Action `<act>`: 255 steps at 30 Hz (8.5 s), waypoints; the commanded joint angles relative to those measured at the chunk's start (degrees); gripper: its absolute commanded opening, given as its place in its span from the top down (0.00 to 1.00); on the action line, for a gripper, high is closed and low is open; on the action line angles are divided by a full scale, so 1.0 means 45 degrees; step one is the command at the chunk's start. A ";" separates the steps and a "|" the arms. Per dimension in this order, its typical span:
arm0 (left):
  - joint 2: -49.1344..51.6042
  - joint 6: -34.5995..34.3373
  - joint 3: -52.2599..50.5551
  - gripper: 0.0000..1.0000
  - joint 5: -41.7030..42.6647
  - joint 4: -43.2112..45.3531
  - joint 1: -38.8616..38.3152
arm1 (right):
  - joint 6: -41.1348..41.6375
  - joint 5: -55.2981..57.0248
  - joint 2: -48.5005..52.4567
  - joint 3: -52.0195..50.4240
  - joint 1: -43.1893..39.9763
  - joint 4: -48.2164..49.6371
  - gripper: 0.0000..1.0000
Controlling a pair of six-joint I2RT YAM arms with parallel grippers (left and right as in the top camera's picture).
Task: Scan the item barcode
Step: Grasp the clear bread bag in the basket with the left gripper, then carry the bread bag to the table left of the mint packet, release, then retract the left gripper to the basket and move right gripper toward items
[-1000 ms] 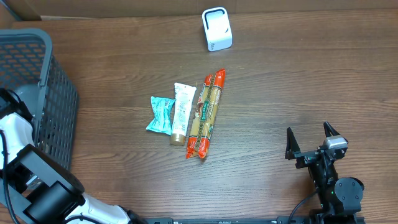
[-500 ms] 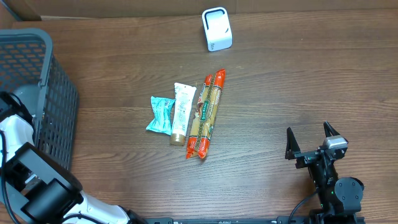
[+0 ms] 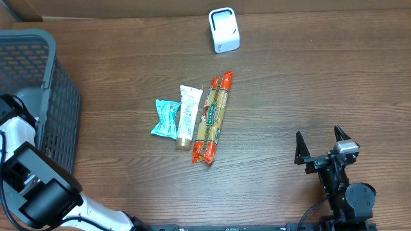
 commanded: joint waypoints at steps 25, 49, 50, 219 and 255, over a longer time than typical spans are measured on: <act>0.1705 -0.1700 0.0704 0.96 0.0670 -0.1049 0.0651 | -0.0053 0.0117 -0.0126 -0.0136 0.0083 0.0073 0.00; 0.0228 -0.2773 0.5906 0.96 0.0942 -0.7014 0.0695 | -0.0053 0.0117 -0.0126 -0.0136 0.0083 0.0073 0.00; 0.0228 -0.2856 0.5906 0.96 0.0685 -0.7038 0.0695 | -0.0053 0.0117 -0.0126 -0.0136 0.0083 0.0073 0.00; 0.0024 -1.0030 0.0962 0.28 0.1039 -0.5401 -1.3760 | -0.0053 0.0117 -0.0126 -0.0136 0.0083 0.0073 0.00; -0.5756 -0.4945 1.0520 0.00 0.5255 -1.0958 -1.3386 | 0.0058 0.0005 -0.0126 -0.0136 0.0083 0.0141 0.00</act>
